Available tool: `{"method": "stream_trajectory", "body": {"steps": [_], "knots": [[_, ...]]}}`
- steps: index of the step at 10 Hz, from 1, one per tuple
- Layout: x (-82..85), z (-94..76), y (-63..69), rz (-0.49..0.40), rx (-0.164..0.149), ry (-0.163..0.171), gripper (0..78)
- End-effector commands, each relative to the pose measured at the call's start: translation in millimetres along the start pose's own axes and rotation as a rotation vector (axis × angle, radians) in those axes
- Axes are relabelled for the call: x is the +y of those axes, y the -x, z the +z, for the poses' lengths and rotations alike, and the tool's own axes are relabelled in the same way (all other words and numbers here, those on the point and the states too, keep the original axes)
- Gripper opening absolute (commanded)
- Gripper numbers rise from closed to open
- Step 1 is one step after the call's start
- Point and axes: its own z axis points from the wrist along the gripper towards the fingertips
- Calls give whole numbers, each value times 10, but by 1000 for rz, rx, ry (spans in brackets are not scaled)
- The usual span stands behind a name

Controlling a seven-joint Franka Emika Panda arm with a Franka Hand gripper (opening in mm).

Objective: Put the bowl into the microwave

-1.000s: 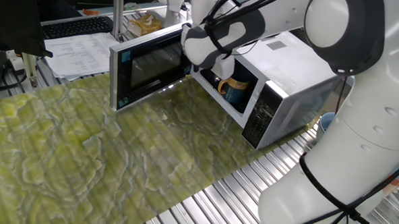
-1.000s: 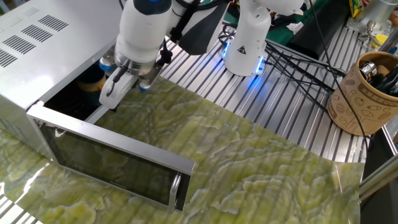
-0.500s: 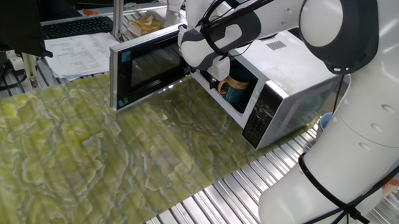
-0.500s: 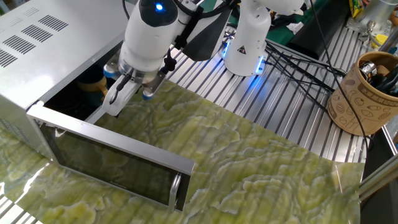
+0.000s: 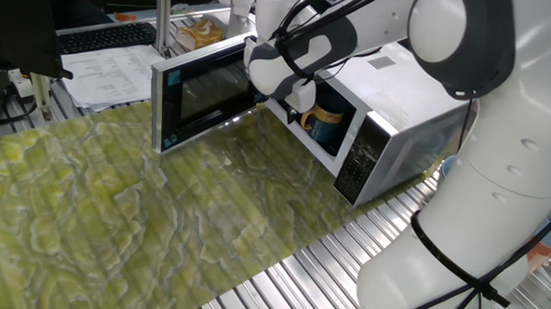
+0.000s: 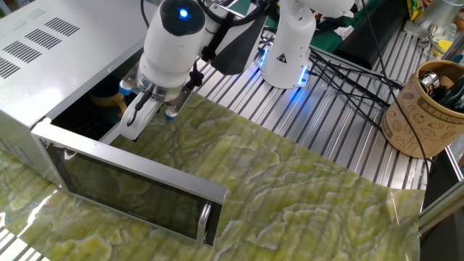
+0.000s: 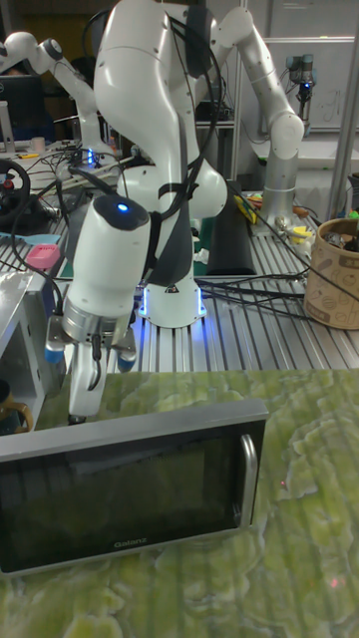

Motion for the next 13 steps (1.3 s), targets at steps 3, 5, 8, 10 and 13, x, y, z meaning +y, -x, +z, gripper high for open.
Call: {"method": "stream_trajectory", "body": {"steps": [3, 5, 8, 10, 13], "knots": [[40, 31, -34, -38, -4, 12, 774], [41, 35, -36, -43, -4, 12, 11], [41, 35, -36, -43, -4, 12, 11], [41, 35, -36, -43, -4, 12, 11], [41, 35, -36, -43, -4, 12, 11]]}}
